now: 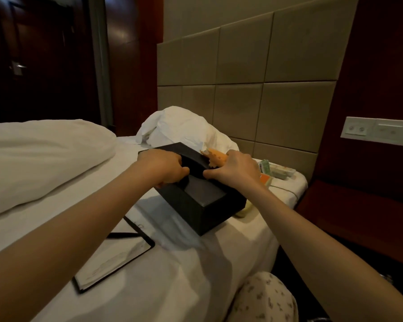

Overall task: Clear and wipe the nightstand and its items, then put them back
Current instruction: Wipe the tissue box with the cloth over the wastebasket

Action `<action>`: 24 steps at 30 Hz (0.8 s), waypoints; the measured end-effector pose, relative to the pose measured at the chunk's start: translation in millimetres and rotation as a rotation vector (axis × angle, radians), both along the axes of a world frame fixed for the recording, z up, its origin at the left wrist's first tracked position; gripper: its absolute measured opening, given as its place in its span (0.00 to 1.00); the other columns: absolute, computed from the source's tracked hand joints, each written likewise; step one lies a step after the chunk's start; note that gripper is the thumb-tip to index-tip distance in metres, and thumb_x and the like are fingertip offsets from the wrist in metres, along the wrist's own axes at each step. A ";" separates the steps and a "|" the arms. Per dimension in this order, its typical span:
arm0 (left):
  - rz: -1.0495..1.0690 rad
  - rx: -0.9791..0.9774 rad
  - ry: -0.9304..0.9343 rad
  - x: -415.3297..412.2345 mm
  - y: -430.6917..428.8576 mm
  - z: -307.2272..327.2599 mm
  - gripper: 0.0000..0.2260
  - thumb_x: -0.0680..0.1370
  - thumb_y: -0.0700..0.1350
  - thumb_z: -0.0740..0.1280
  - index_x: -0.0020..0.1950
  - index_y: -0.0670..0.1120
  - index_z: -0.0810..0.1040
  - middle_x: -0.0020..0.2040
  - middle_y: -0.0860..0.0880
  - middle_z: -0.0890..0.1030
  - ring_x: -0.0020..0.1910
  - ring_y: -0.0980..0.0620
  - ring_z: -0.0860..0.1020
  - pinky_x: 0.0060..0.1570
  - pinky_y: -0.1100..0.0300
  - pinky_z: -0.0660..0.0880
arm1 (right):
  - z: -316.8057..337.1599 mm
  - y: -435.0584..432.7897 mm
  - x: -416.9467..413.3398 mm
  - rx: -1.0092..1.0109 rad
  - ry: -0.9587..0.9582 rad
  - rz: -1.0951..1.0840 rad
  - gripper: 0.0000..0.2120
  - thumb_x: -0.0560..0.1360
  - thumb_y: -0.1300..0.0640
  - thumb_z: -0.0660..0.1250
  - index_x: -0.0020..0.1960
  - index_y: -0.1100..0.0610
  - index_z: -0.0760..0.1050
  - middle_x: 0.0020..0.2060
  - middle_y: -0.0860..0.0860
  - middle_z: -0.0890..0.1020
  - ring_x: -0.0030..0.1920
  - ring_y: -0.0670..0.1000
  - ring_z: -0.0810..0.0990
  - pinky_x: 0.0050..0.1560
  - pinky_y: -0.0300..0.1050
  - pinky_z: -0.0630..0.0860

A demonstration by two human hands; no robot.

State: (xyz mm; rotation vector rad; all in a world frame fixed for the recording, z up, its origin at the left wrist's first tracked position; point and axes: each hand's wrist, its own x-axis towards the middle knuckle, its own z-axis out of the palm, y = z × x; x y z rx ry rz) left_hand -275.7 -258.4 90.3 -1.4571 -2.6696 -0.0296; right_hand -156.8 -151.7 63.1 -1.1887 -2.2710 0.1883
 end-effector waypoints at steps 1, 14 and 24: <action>-0.031 0.001 -0.001 7.0 2.9 3.3 0.19 0.80 0.58 0.53 0.68 0.52 0.68 0.49 0.49 0.80 0.41 0.52 0.81 0.50 0.58 0.77 | 3.0 2.8 8.3 0.015 0.010 -0.023 0.27 0.64 0.34 0.70 0.49 0.55 0.72 0.42 0.50 0.76 0.44 0.52 0.73 0.40 0.45 0.69; -0.620 0.172 0.242 126.8 78.1 -17.0 0.18 0.81 0.56 0.53 0.50 0.48 0.78 0.58 0.43 0.70 0.58 0.45 0.66 0.54 0.53 0.66 | -0.3 29.1 161.3 0.121 -0.002 -0.274 0.29 0.63 0.35 0.71 0.54 0.54 0.72 0.47 0.53 0.79 0.50 0.55 0.78 0.45 0.46 0.73; -1.164 -0.247 -0.223 204.5 118.9 -22.0 0.10 0.78 0.56 0.60 0.43 0.52 0.72 0.40 0.53 0.72 0.38 0.55 0.70 0.38 0.62 0.65 | -16.5 47.8 281.0 -0.099 0.003 -0.199 0.22 0.63 0.44 0.75 0.52 0.48 0.70 0.47 0.49 0.78 0.49 0.51 0.77 0.46 0.46 0.73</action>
